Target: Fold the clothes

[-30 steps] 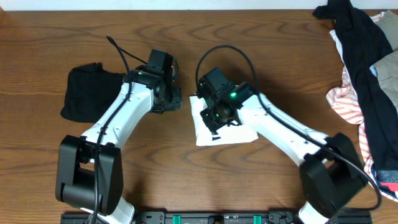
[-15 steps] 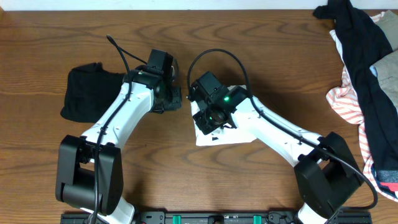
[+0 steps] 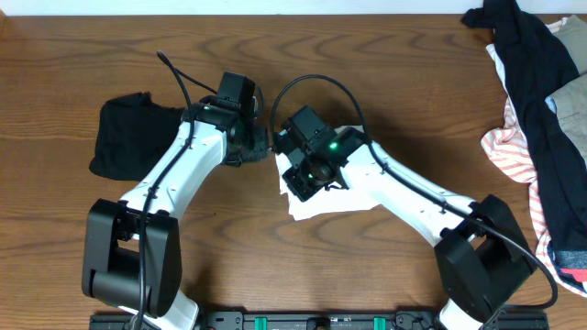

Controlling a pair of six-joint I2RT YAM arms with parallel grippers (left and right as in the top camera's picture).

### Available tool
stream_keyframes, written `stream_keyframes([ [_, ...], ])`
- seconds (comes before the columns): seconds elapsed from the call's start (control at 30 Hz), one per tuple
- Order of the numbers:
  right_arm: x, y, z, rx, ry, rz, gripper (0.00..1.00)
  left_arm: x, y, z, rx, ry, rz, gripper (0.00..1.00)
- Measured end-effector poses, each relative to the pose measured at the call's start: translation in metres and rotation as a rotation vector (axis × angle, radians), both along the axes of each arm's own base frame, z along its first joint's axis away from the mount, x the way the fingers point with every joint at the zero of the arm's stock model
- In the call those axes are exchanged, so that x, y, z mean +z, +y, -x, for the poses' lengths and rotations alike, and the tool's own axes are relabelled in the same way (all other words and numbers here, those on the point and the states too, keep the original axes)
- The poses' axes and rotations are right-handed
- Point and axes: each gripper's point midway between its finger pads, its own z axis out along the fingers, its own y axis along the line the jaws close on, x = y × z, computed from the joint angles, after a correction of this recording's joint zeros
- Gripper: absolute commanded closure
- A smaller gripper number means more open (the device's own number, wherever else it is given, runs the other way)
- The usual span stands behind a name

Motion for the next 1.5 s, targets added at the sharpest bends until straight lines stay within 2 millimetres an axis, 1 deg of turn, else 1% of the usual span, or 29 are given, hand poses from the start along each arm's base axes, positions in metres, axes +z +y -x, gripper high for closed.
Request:
stream_keyframes([
  [0.07,0.010,-0.018,-0.013,-0.061,-0.035,0.038,0.75,0.001,0.000,0.000,0.000,-0.003,0.001,0.83],
  [0.13,0.028,-0.041,-0.029,-0.156,-0.087,0.060,0.80,0.007,-0.001,-0.004,-0.003,-0.030,0.008,0.83],
  [0.17,0.038,-0.054,-0.037,-0.215,-0.109,0.066,0.85,0.013,-0.003,-0.008,-0.008,-0.060,0.018,0.87],
  [0.2,0.051,-0.069,-0.045,-0.280,-0.131,0.065,0.94,0.023,-0.006,-0.015,-0.020,-0.109,0.034,0.88],
  [0.23,0.060,-0.080,-0.050,-0.324,-0.148,0.058,0.99,0.032,-0.009,-0.020,-0.030,-0.148,0.049,0.89],
  [0.3,0.076,-0.099,-0.060,-0.421,-0.152,0.015,0.99,0.055,-0.021,-0.031,-0.069,-0.251,0.088,0.91],
  [0.33,0.082,-0.105,-0.065,-0.454,-0.142,-0.020,0.99,0.067,-0.028,-0.036,-0.097,-0.300,0.109,0.91],
  [0.37,0.084,-0.105,-0.066,-0.469,-0.117,-0.062,0.99,0.076,-0.036,-0.039,-0.130,-0.339,0.125,0.91],
  [0.43,0.084,-0.100,-0.066,-0.473,-0.055,-0.136,0.99,0.086,-0.053,-0.041,-0.193,-0.385,0.150,0.94],
  [0.47,0.081,-0.095,-0.064,-0.466,-0.007,-0.178,0.99,0.085,-0.061,-0.040,-0.225,-0.392,0.153,0.94],
  [0.53,0.075,-0.088,-0.059,-0.455,0.062,-0.226,0.99,0.078,-0.076,-0.037,-0.293,-0.390,0.156,0.94],
  [0.67,0.053,-0.080,-0.047,-0.443,0.184,-0.263,0.99,0.050,-0.099,-0.032,-0.390,-0.352,0.142,0.94],
  [0.77,0.034,-0.084,-0.041,-0.455,0.251,-0.267,0.99,0.032,-0.111,-0.030,-0.434,-0.332,0.137,0.94],
  [0.93,0.007,-0.101,-0.036,-0.506,0.296,-0.275,0.98,0.018,-0.129,-0.029,-0.478,-0.335,0.141,0.94],
  [1.07,-0.018,-0.115,-0.028,-0.542,0.319,-0.277,0.97,0.004,-0.135,-0.032,-0.490,-0.328,0.144,0.94],
  [1.2,-0.045,-0.119,-0.011,-0.553,0.342,-0.274,0.96,-0.025,-0.136,-0.032,-0.496,-0.284,0.132,0.94],
  [1.27,-0.055,-0.121,-0.005,-0.560,0.350,-0.276,0.95,-0.040,-0.137,-0.033,-0.500,-0.264,0.129,0.94],
  [1.37,-0.066,-0.123,0.006,-0.578,0.373,-0.275,0.94,-0.058,-0.138,-0.032,-0.505,-0.239,0.128,0.93],
  [1.5,-0.074,-0.125,0.015,-0.601,0.400,-0.267,0.94,-0.058,-0.139,-0.034,-0.505,-0.242,0.130,0.93],
])
